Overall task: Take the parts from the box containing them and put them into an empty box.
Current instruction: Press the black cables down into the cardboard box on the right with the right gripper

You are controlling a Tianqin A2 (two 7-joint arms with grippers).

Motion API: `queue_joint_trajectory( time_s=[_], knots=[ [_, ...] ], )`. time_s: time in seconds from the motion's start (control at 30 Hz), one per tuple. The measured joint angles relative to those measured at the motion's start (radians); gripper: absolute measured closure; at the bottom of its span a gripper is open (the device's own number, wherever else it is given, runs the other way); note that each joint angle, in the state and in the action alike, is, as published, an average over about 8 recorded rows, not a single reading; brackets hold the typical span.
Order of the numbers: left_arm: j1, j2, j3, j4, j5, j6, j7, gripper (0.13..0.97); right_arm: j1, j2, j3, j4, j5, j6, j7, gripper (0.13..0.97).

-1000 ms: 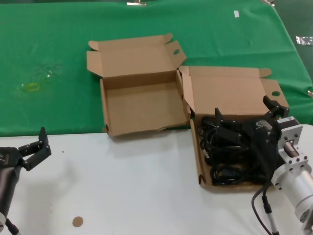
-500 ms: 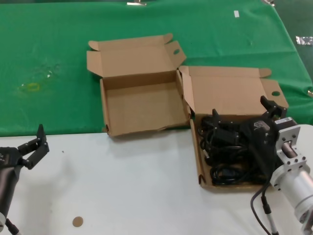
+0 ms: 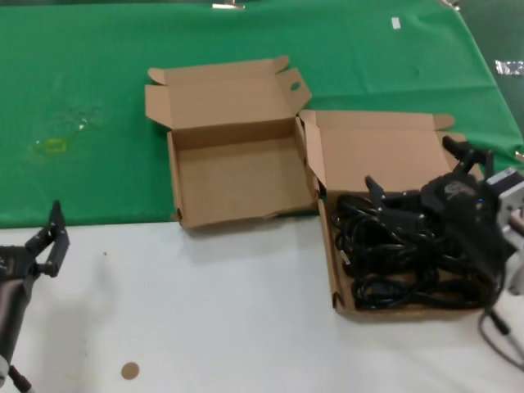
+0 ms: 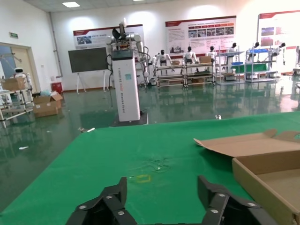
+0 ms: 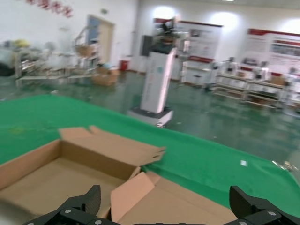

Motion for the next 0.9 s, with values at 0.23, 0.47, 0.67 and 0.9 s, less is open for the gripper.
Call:
queue_joint_trajectory(
  time_s=[0.23, 0.47, 0.67, 0.9],
  knots=[
    [0.000, 0.000, 0.000, 0.000, 0.000, 0.000, 0.000, 0.580, 0.087, 0.254, -0.091, 0.016, -0.023, -0.152, 0.130, 0.129],
    [0.000, 0.000, 0.000, 0.000, 0.000, 0.000, 0.000, 0.729, 0.219, 0.404, -0.130, 0.004, -0.106, -0.432, 0.205, 0.129],
    [0.000, 0.000, 0.000, 0.000, 0.000, 0.000, 0.000, 0.846, 0.342, 0.438, -0.157, -0.018, -0.178, -0.688, 0.179, 0.129],
    [0.000, 0.000, 0.000, 0.000, 0.000, 0.000, 0.000, 0.877, 0.452, 0.414, -0.194, -0.063, -0.276, -0.919, 0.118, 0.129]
  ],
)
